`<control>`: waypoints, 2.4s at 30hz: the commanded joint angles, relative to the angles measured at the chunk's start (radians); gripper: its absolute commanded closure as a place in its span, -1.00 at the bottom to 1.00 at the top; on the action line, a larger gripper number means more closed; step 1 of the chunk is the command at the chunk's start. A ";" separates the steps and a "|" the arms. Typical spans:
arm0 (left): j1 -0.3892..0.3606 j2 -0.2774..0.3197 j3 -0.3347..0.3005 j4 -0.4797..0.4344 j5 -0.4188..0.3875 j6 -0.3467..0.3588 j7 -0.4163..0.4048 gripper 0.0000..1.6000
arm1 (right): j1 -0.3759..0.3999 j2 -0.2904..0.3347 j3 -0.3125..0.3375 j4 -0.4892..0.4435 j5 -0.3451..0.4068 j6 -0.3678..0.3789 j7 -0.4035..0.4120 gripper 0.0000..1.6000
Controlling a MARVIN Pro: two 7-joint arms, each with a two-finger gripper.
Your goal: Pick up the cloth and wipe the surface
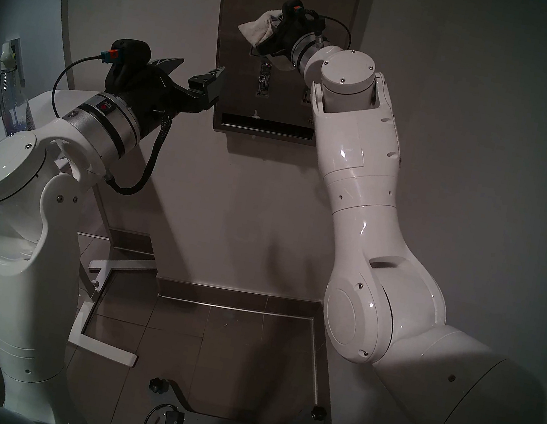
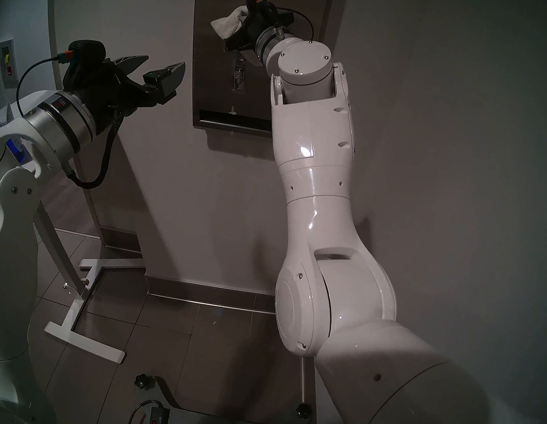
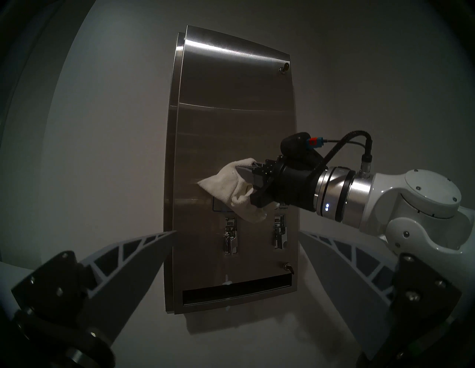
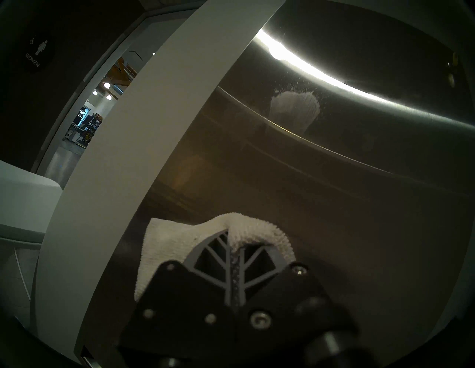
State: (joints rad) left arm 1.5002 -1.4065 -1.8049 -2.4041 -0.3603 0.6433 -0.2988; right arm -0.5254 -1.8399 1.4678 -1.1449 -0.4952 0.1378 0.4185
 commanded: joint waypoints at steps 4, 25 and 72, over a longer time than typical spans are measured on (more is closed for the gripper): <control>-0.023 -0.002 0.001 -0.024 -0.004 -0.012 0.001 -1.00 | 0.129 -0.027 0.032 0.172 0.028 -0.083 -0.008 1.00; -0.024 -0.001 0.003 -0.025 -0.007 -0.015 0.008 -1.00 | 0.135 -0.028 0.124 0.474 0.098 -0.226 -0.065 1.00; -0.016 0.005 0.002 -0.020 -0.013 -0.008 0.012 -1.00 | 0.133 -0.029 0.154 0.251 0.105 -0.285 -0.032 1.00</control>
State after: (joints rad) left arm 1.5013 -1.4021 -1.8029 -2.4046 -0.3717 0.6431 -0.2849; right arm -0.4914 -1.8770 1.6100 -0.7972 -0.3998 -0.1124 0.4203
